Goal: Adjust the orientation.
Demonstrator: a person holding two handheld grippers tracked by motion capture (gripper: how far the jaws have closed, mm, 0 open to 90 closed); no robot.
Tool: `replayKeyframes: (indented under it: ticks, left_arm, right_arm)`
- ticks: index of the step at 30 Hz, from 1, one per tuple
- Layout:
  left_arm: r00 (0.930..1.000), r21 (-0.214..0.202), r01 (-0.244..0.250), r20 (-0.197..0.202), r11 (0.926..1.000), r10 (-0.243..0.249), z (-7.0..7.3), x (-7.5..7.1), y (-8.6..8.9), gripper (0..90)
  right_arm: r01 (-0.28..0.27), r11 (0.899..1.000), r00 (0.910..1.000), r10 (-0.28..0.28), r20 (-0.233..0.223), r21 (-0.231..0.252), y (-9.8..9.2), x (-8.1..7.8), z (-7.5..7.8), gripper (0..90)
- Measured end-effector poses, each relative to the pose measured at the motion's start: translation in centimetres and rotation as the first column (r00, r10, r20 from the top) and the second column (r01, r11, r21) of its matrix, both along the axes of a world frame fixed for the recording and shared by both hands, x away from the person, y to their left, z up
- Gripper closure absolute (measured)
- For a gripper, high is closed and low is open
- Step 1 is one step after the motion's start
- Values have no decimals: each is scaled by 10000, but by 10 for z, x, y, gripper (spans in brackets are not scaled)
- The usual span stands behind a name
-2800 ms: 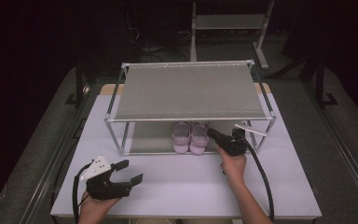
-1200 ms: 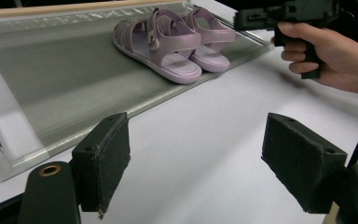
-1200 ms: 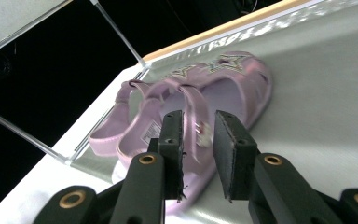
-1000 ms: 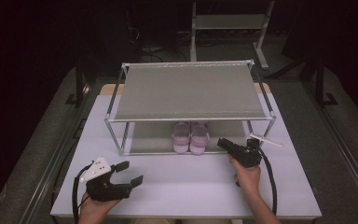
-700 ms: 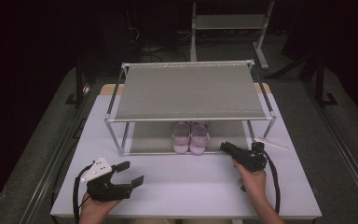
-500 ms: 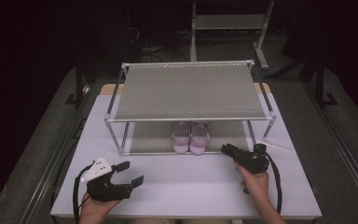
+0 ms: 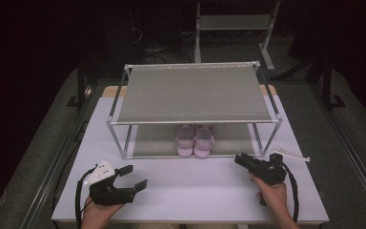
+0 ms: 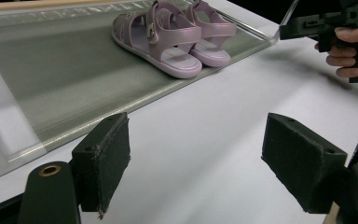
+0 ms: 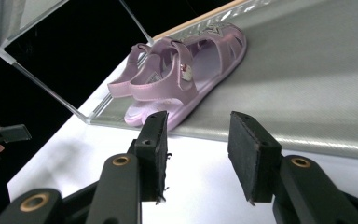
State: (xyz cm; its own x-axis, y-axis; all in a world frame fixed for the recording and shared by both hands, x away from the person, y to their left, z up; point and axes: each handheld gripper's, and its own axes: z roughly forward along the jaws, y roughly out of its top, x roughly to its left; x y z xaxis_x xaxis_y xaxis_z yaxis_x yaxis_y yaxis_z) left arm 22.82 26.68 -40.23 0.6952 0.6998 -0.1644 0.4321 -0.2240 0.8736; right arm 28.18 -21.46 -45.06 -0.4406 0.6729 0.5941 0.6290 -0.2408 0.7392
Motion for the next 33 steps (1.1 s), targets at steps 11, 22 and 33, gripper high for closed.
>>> replayKeyframes:
  ticks: [11,22,33]
  left_arm:
    - [10000,1,26,-40,10000,-26,-1,2,0,229]
    - [10000,5,41,-53,10000,-41,-1,2,0,229]
    - [9999,34,107,-86,9999,-107,-2,2,-2,228]
  right_arm:
    - [-9,9998,10000,9,10,-179,-15,-14,-2,536]
    - [-17,9997,10000,14,-98,-232,-31,-28,-8,509]
    - [-64,9989,10000,62,-41,-458,-45,-38,-7,488]
